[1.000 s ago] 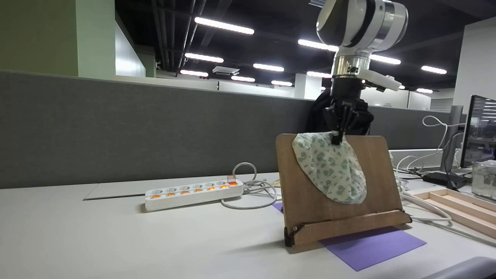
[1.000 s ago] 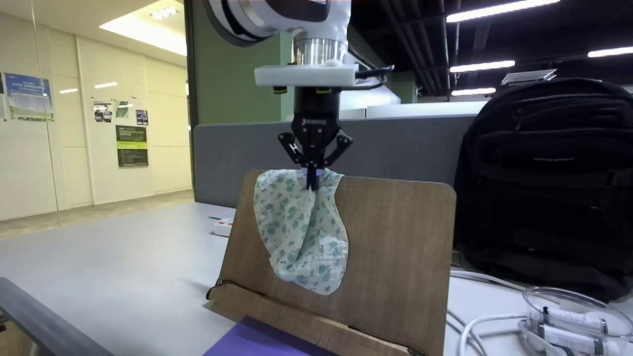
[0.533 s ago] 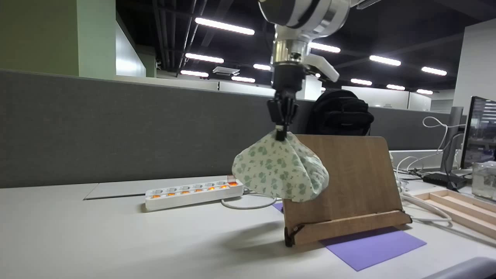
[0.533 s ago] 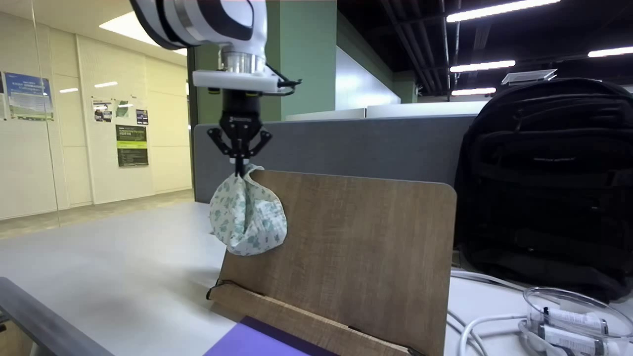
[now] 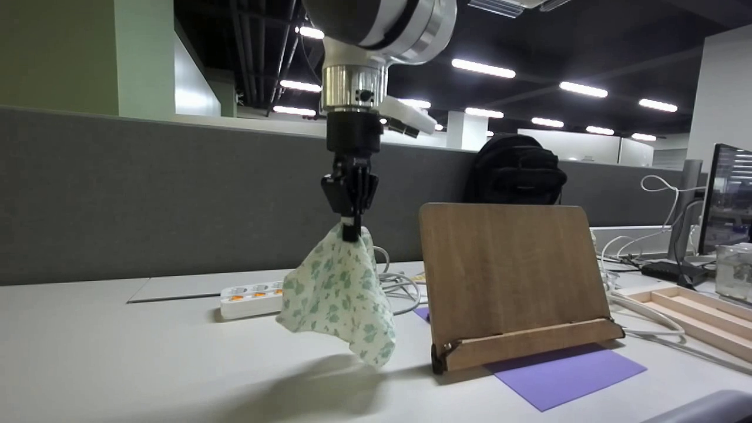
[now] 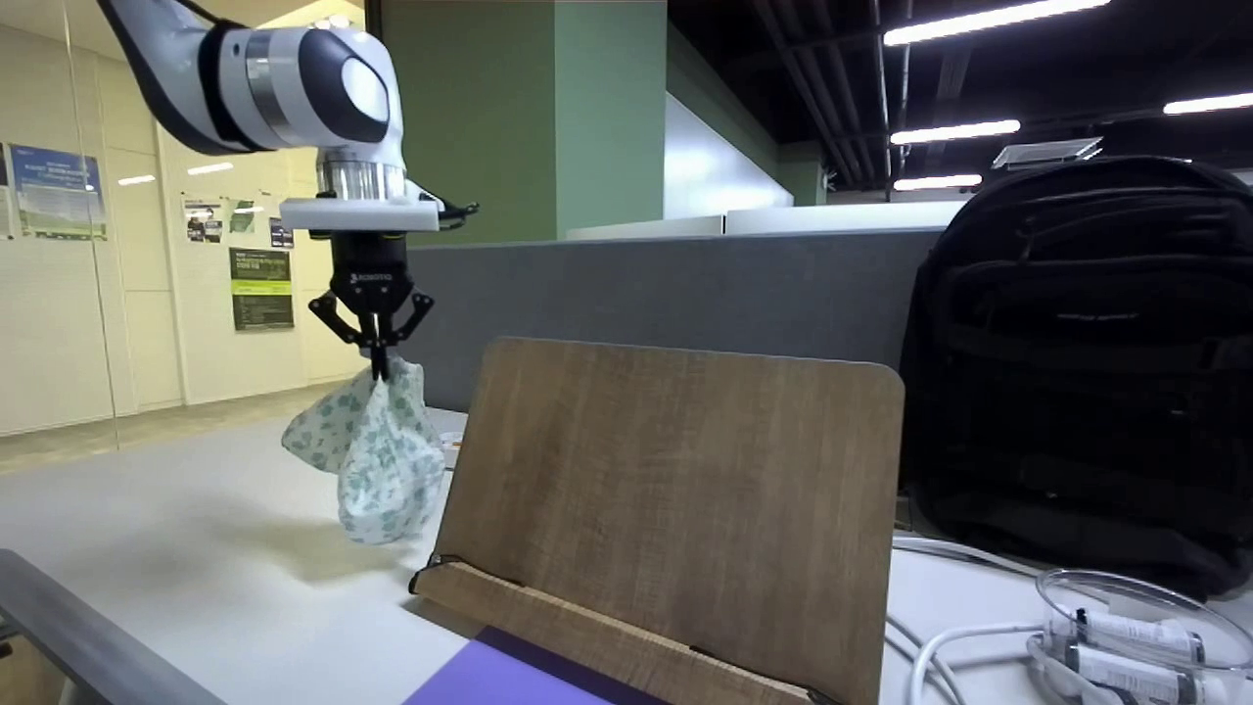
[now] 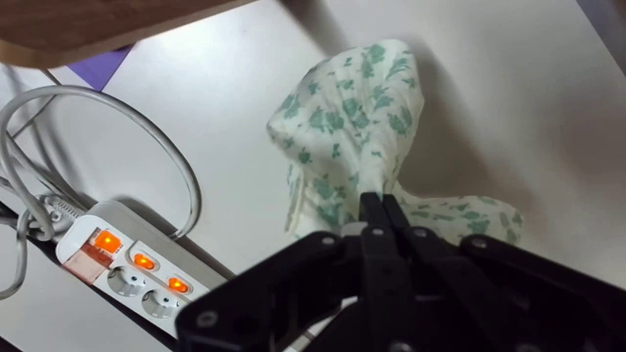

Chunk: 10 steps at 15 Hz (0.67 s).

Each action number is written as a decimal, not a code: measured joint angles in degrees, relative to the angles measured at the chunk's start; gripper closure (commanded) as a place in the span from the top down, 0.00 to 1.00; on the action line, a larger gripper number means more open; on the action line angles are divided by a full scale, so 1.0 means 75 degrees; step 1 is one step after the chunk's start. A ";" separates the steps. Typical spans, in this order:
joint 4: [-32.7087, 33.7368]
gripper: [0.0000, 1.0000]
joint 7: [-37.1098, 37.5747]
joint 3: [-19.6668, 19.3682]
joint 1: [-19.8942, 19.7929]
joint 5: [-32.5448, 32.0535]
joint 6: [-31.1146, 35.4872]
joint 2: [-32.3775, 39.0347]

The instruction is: Remove the cloth from the brown board and place it on the counter

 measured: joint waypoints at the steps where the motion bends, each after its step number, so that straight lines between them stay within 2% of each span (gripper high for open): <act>1: 0.0025 0.28 0.0145 0.0004 0.0006 -0.0237 0.0126 0.0198; 6: 0.0189 0.61 0.0902 -0.0110 -0.0002 -0.1203 0.0521 0.1053; 10: 0.0204 0.88 0.1939 -0.0275 0.0057 -0.1750 0.0742 0.1289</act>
